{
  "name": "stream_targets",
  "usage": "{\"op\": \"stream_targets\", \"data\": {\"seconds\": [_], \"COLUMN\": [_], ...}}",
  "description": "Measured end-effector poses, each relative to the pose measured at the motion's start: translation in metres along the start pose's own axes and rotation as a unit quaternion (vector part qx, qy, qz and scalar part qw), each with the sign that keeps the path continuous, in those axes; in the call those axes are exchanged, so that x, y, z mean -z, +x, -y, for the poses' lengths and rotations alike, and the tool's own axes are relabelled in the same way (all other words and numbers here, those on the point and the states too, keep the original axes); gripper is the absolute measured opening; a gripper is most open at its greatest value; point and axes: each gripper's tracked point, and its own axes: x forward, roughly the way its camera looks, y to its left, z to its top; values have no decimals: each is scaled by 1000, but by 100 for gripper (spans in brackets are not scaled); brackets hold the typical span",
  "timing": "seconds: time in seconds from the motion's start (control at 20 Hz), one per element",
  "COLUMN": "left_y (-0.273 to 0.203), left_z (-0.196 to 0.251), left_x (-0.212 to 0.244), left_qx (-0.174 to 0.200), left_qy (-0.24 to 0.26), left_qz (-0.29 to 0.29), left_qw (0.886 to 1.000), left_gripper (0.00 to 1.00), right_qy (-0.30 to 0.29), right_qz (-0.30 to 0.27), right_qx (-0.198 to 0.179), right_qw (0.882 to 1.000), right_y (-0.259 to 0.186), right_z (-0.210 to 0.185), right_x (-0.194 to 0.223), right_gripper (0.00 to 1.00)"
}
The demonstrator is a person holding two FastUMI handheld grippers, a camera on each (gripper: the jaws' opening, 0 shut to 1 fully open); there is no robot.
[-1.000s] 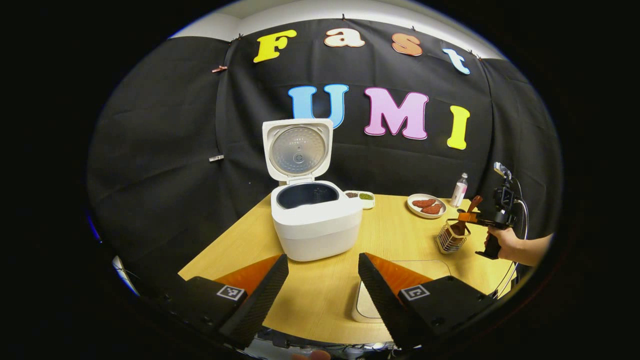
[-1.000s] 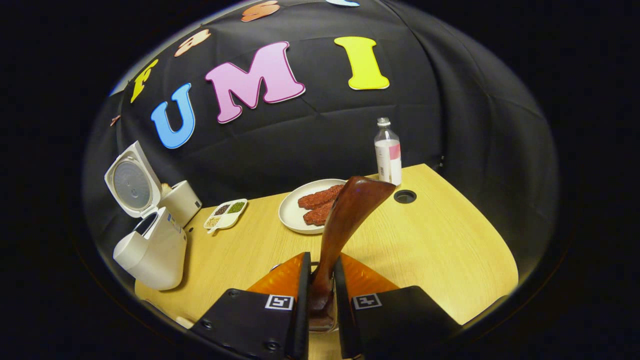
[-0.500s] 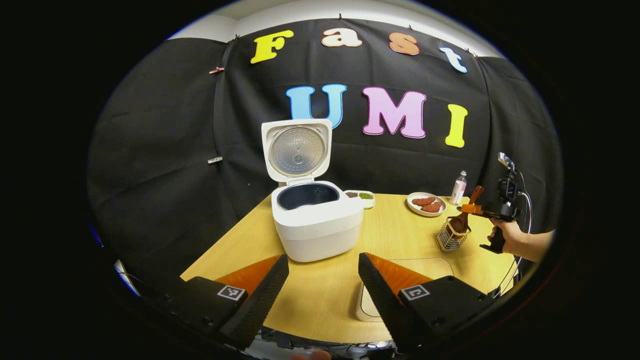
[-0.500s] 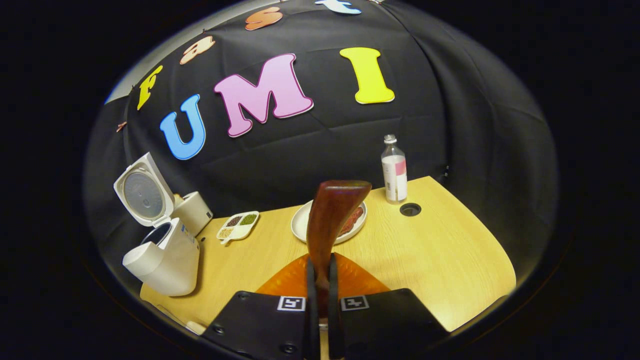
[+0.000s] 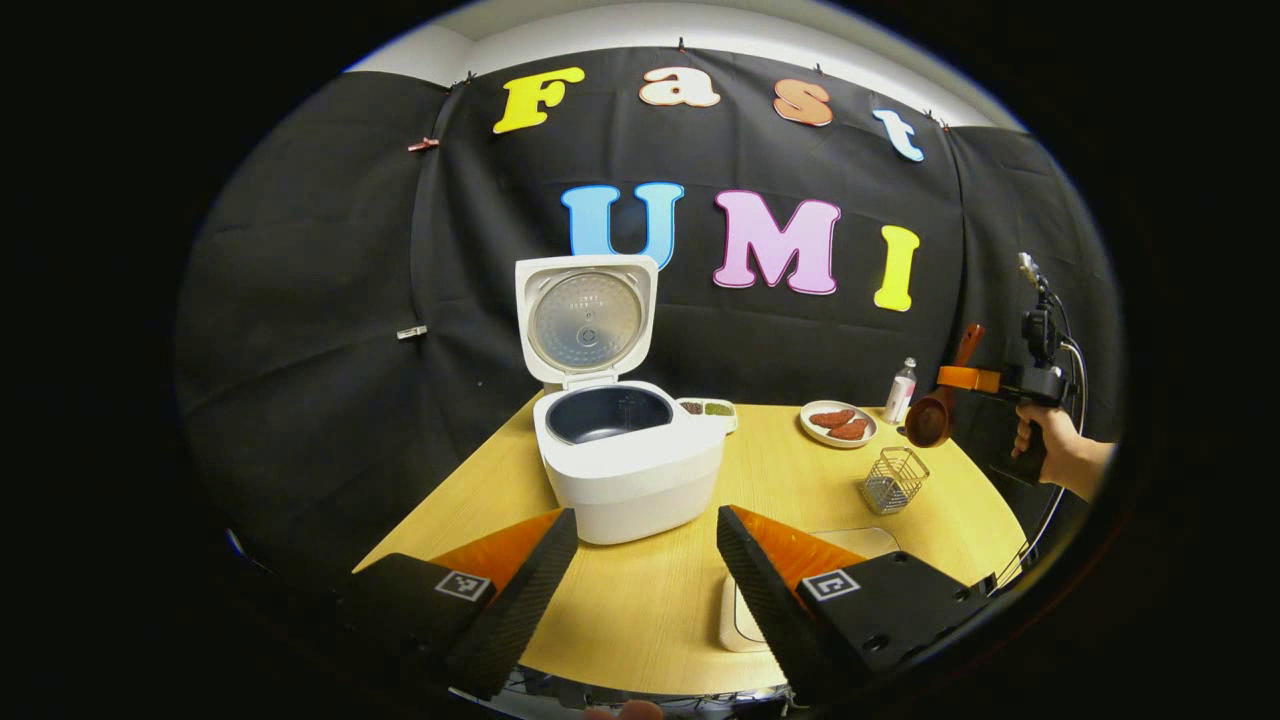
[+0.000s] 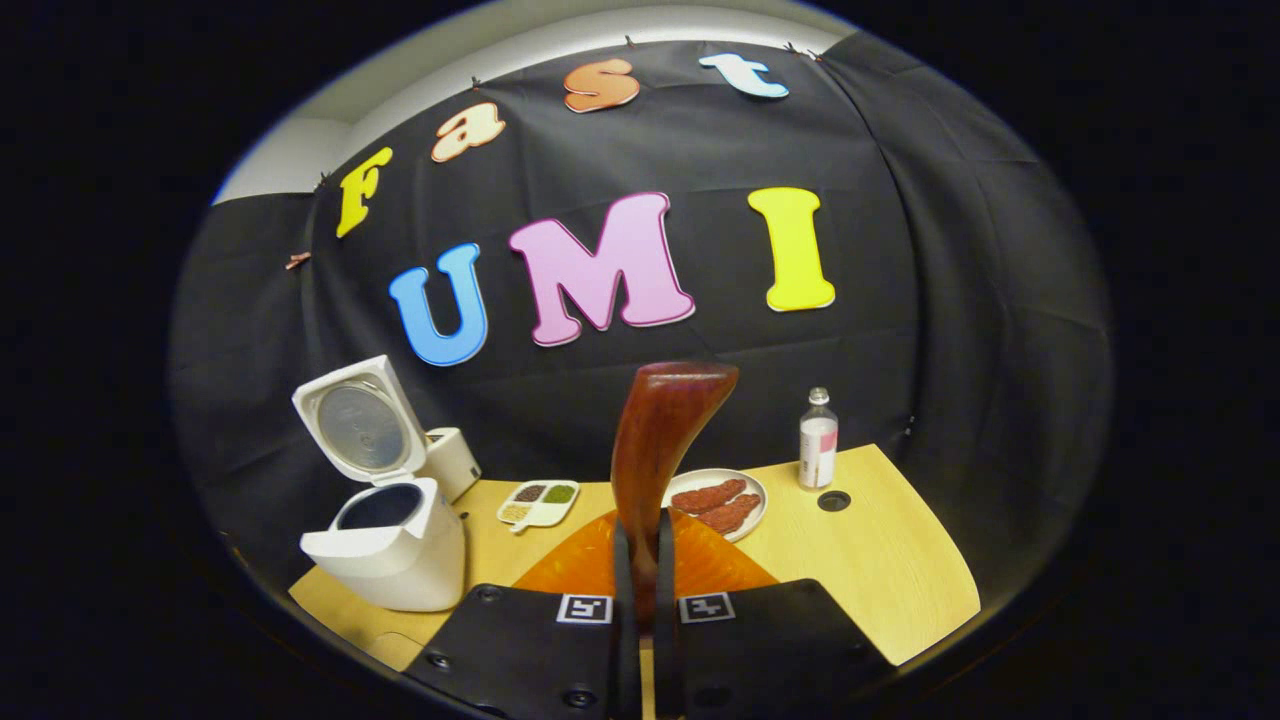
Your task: Close the left gripper, press the button to open the rice cooker; take a wooden spoon from the chopstick holder with the right hand, scoop a spoonful of rice and pour it into the rice cooker, then put the wooden spoon back into the chopstick holder.
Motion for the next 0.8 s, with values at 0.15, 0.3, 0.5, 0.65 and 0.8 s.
{"op": "stream_targets", "data": {"seconds": [0.15, 0.3, 0.5, 0.65, 0.8], "left_y": [-1, -2, -5, -6, -8], "left_z": [-9, -20, -32, -36, -41], "left_x": [-7, -10, -14, -14, -12], "left_qx": [12, 18, 19, 22, 25], "left_qy": [3, 8, 19, 12, 10], "left_qz": [12, 21, 31, 32, 31], "left_qw": [1000, 1000, 999, 999, 999], "left_gripper": [97, 97, 97, 97, 97], "right_qy": [-11, -16, -54, -87, -131], "right_qz": [1, -17, -69, -110, -148], "right_qx": [-33, -61, -76, -67, -42], "right_qw": [999, 998, 993, 988, 979], "right_y": [-41, -73, -100, -104, -100], "right_z": [-58, -108, -146, -153, -146], "right_x": [-1, 23, 80, 128, 171], "right_gripper": [10, 10, 10, 10, 10]}}
